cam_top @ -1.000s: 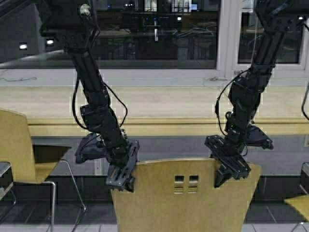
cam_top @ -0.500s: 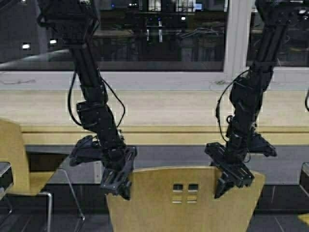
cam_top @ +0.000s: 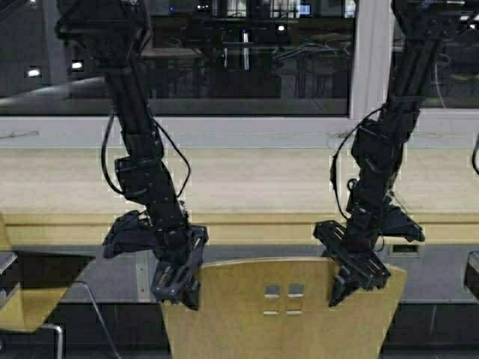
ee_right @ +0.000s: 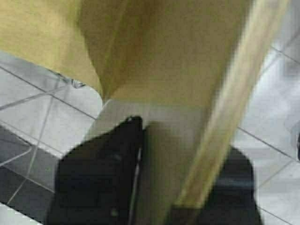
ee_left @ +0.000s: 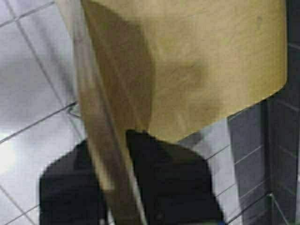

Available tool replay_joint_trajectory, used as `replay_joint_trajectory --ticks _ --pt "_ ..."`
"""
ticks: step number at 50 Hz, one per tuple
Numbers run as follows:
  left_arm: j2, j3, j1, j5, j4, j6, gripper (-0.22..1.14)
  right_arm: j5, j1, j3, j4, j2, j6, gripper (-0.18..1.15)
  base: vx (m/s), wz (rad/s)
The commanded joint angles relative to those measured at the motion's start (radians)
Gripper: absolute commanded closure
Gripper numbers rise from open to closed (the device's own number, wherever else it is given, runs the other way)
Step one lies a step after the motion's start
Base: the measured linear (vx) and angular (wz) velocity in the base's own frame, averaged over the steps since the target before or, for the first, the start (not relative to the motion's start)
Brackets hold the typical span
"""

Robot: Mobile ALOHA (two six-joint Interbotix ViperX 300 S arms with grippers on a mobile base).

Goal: Push the chairs under the table

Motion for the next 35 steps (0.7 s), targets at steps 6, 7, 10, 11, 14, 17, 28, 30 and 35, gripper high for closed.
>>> replay_joint_trajectory --ticks 6,7,10,11,14,17,28,30,35 --pt "-0.164 0.106 -0.009 -0.021 0.008 0.015 0.49 -0.003 0.060 0.015 -0.023 -0.040 -0.126 0.86 0.26 -0.02" --pt "-0.167 0.112 -0.009 -0.021 0.008 0.015 0.49 -0.002 0.061 0.017 -0.023 -0.040 -0.126 0.86 0.26 -0.06" --pt "-0.170 0.124 -0.009 -0.021 0.008 0.015 0.49 -0.002 0.071 0.023 -0.023 -0.046 -0.126 0.86 0.27 -0.07" --pt "-0.172 0.127 -0.009 -0.021 0.008 0.015 0.49 -0.002 0.074 0.026 -0.023 -0.051 -0.126 0.86 0.27 -0.08" --pt "-0.175 0.137 -0.012 -0.017 0.009 0.015 0.49 -0.002 0.084 0.037 -0.023 -0.061 -0.126 0.86 0.27 -0.08" --pt "-0.181 0.141 -0.014 -0.015 0.012 0.015 0.49 -0.008 0.097 0.057 -0.023 -0.077 -0.126 0.86 0.27 -0.06" --pt "-0.212 0.173 -0.020 -0.012 0.011 0.017 0.49 -0.017 0.109 0.092 -0.023 -0.089 -0.127 0.86 0.26 -0.09" --pt "-0.218 0.184 -0.014 -0.014 0.012 0.017 0.49 -0.017 0.115 0.095 -0.023 -0.089 -0.127 0.86 0.23 -0.04" --pt "-0.219 0.195 -0.006 -0.021 0.011 0.017 0.49 -0.020 0.120 0.092 -0.023 -0.084 -0.129 0.86 0.22 -0.05"
